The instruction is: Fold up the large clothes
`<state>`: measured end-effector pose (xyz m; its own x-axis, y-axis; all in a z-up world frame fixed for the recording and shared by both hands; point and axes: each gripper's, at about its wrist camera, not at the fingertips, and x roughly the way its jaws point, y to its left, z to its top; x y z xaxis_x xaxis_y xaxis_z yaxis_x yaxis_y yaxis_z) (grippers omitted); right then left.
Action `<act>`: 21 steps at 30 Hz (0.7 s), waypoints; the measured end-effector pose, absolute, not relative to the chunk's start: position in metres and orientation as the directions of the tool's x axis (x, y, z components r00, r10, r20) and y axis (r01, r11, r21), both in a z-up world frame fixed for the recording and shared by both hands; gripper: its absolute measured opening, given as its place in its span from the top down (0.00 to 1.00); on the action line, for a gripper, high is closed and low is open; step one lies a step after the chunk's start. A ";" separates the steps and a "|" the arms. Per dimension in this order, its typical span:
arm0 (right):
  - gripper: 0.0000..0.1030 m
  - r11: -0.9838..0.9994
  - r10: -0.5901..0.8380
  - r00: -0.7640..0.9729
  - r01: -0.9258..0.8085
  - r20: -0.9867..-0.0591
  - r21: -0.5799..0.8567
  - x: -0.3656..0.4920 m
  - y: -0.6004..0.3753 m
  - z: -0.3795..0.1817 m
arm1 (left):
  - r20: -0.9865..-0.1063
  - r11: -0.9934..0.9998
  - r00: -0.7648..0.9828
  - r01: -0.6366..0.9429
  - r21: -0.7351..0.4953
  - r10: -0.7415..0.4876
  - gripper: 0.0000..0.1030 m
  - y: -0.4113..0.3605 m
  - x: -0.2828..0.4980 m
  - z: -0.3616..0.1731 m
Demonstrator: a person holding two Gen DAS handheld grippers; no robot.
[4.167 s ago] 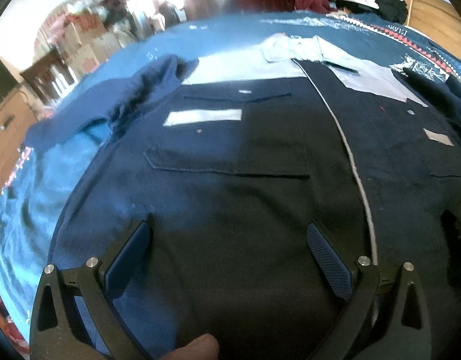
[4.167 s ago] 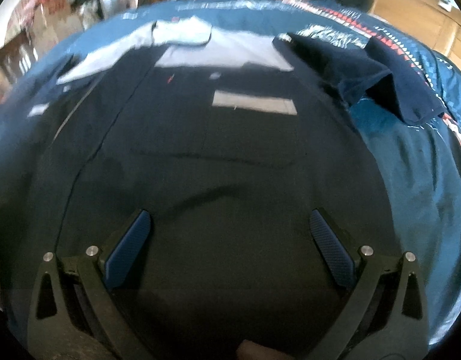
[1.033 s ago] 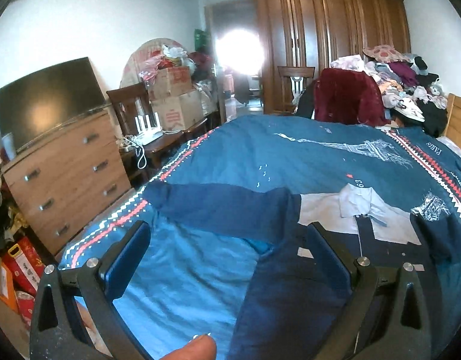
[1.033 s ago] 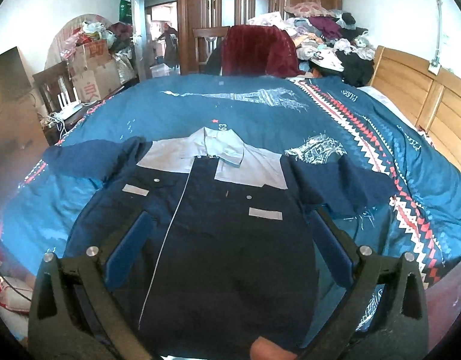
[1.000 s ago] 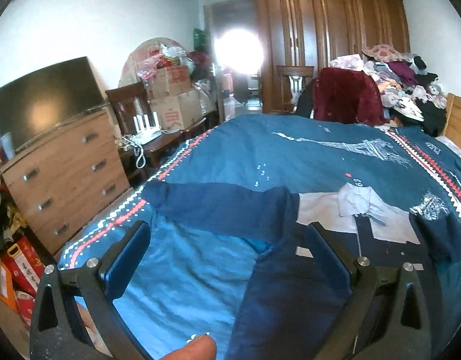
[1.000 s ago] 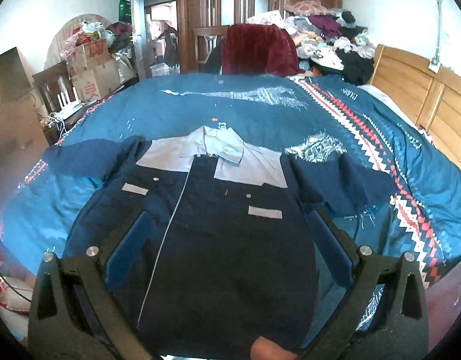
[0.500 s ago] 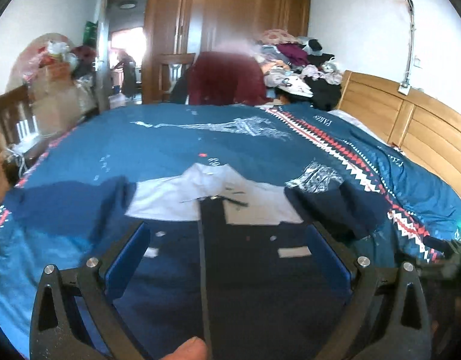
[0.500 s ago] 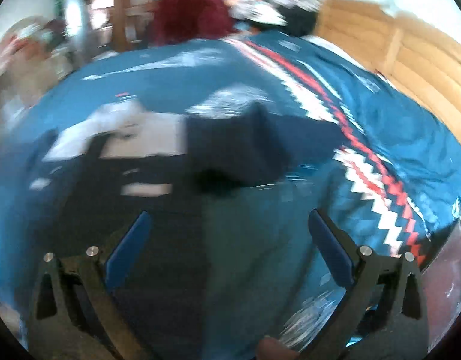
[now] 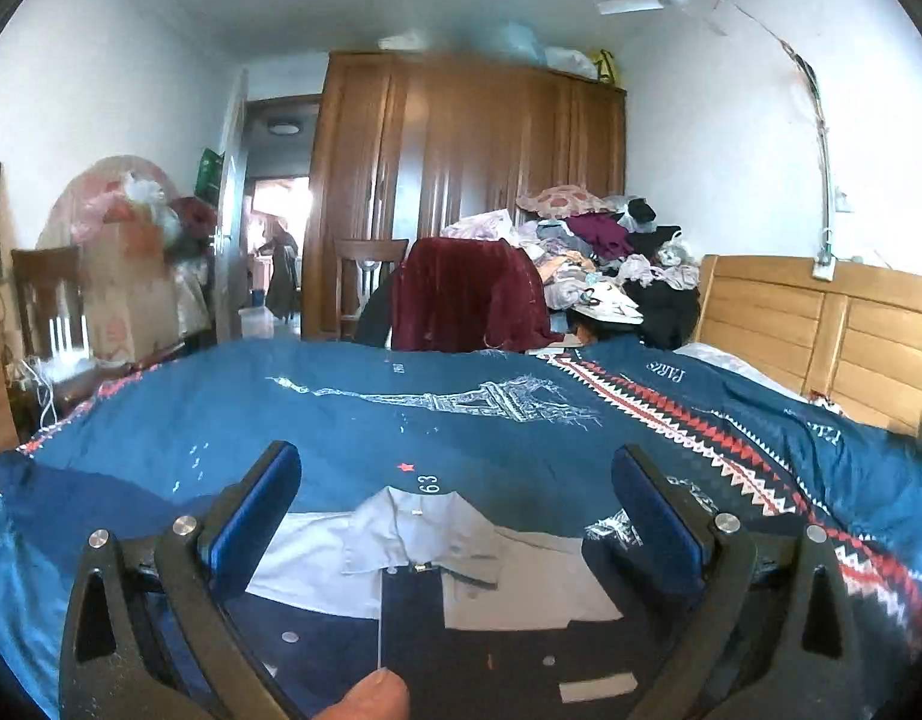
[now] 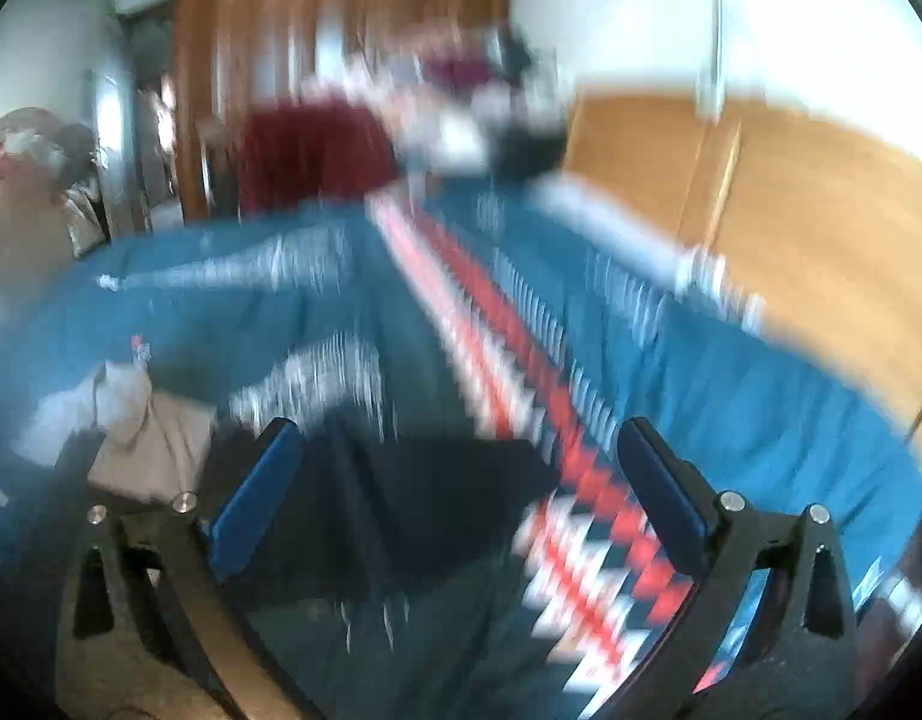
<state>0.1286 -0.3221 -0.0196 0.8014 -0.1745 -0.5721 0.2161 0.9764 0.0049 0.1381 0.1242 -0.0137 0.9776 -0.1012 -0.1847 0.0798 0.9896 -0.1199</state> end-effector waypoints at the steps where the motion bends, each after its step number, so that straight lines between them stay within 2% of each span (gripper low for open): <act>1: 0.00 0.973 -0.117 0.790 0.214 -0.602 0.091 0.137 -0.340 -0.036 | -0.197 0.990 0.975 0.076 -0.120 -0.099 0.00 0.125 0.144 -0.015; 3: 0.00 0.932 -0.007 0.768 0.237 -0.640 0.274 0.155 -0.377 -0.061 | -0.213 0.992 0.973 0.067 -0.110 -0.090 0.00 0.125 0.153 -0.015; 7: 0.02 0.818 0.150 0.724 0.292 -0.673 0.496 0.192 -0.430 -0.097 | -0.277 0.995 0.957 0.062 -0.079 -0.081 0.00 0.118 0.170 -0.025; 11: 0.30 0.733 0.189 0.658 0.399 -0.729 0.550 0.215 -0.457 -0.132 | -0.332 0.996 0.941 0.034 -0.088 -0.061 0.00 0.122 0.180 -0.040; 14: 0.37 0.699 0.224 0.642 0.418 -0.733 0.580 0.219 -0.465 -0.148 | -0.339 0.997 0.940 0.009 -0.079 -0.035 0.00 0.125 0.184 -0.049; 21: 0.42 0.692 0.223 0.602 0.457 -0.767 0.559 0.227 -0.473 -0.175 | -0.365 0.997 0.929 0.035 -0.068 -0.058 0.00 0.130 0.192 -0.059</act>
<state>0.2273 -0.4729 -0.1750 0.6016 0.2231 -0.7670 0.4567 0.6918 0.5594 0.1915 0.1301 -0.0594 0.9293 -0.0577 -0.3648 0.0353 0.9971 -0.0679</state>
